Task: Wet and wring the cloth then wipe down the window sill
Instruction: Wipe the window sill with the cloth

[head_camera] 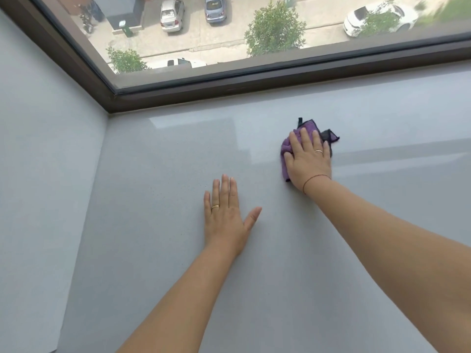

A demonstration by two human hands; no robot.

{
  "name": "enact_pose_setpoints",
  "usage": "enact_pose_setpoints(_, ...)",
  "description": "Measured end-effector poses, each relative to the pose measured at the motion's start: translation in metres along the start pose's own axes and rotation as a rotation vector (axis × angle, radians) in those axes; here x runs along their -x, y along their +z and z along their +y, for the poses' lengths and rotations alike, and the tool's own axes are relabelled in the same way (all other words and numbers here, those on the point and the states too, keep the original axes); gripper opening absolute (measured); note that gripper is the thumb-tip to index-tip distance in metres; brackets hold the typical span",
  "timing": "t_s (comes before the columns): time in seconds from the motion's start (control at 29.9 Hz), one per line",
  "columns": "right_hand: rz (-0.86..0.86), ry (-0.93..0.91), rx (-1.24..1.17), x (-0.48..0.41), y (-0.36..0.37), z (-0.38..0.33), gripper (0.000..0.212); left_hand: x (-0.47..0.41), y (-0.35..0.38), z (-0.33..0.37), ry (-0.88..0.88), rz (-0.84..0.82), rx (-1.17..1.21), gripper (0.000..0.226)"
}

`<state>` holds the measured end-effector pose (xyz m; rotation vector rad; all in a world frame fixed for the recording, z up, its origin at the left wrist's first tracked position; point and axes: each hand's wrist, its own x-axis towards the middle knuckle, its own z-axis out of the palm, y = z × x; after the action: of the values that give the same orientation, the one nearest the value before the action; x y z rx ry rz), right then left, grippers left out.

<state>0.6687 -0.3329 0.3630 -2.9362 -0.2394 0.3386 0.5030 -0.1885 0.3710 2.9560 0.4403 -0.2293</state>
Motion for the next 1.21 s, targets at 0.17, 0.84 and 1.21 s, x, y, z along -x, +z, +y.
enact_pose_setpoints(0.17,-0.021,-0.184,0.002,0.007,0.016,-0.065,0.057,-0.032,0.003,0.01,-0.051,-0.057,0.016,0.084)
enact_pose_setpoints(0.84,-0.16,-0.593,0.041,-0.04,0.007,-0.074,0.06,-0.035,0.005,0.014,-0.108,0.01,0.046,0.082)
enact_pose_setpoints(1.21,0.01,0.048,-0.032,-0.098,-0.015,-0.025,0.055,-0.093,0.004,0.029,-0.148,-0.156,0.046,0.086)
